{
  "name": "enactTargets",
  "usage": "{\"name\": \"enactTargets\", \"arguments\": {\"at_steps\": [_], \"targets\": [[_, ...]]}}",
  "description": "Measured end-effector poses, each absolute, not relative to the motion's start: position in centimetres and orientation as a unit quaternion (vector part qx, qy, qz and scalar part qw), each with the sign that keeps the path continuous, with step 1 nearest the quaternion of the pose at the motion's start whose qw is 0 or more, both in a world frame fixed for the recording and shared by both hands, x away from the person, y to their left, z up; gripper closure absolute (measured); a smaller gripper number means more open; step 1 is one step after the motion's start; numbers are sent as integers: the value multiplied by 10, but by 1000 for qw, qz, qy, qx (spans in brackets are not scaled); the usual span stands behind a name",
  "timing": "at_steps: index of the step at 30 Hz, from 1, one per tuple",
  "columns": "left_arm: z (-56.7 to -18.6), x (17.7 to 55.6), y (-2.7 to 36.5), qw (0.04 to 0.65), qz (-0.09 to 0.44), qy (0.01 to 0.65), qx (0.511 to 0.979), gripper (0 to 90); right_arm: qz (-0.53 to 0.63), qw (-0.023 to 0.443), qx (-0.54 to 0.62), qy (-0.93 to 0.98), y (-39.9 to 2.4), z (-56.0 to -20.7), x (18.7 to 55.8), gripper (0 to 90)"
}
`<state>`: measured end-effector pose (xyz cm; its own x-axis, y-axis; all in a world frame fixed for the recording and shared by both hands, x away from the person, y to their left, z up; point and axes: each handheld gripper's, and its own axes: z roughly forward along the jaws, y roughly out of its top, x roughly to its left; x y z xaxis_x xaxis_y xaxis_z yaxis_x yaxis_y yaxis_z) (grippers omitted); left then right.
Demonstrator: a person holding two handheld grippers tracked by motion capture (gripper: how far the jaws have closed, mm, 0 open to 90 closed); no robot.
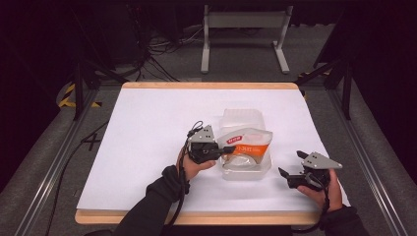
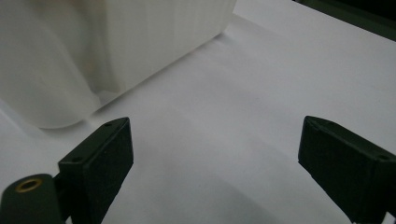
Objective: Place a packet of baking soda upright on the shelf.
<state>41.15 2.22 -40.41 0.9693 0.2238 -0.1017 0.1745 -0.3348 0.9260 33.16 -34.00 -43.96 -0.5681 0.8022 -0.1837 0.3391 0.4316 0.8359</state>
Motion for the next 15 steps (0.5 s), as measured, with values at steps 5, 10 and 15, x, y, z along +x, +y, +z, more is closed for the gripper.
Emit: {"name": "enactTargets", "arguments": {"at_steps": [5, 10, 15], "targets": [[-402, 411, 21, 561, 28, 119, 819, 890, 394, 294, 359, 793, -340, -439, 331, 108], [-399, 409, 19, 560, 36, 116, 820, 887, 394, 294, 359, 793, -340, -440, 332, 108], [-394, 407, 18, 563, 39, 112, 818, 885, 394, 294, 359, 793, -340, -440, 332, 108]]}}
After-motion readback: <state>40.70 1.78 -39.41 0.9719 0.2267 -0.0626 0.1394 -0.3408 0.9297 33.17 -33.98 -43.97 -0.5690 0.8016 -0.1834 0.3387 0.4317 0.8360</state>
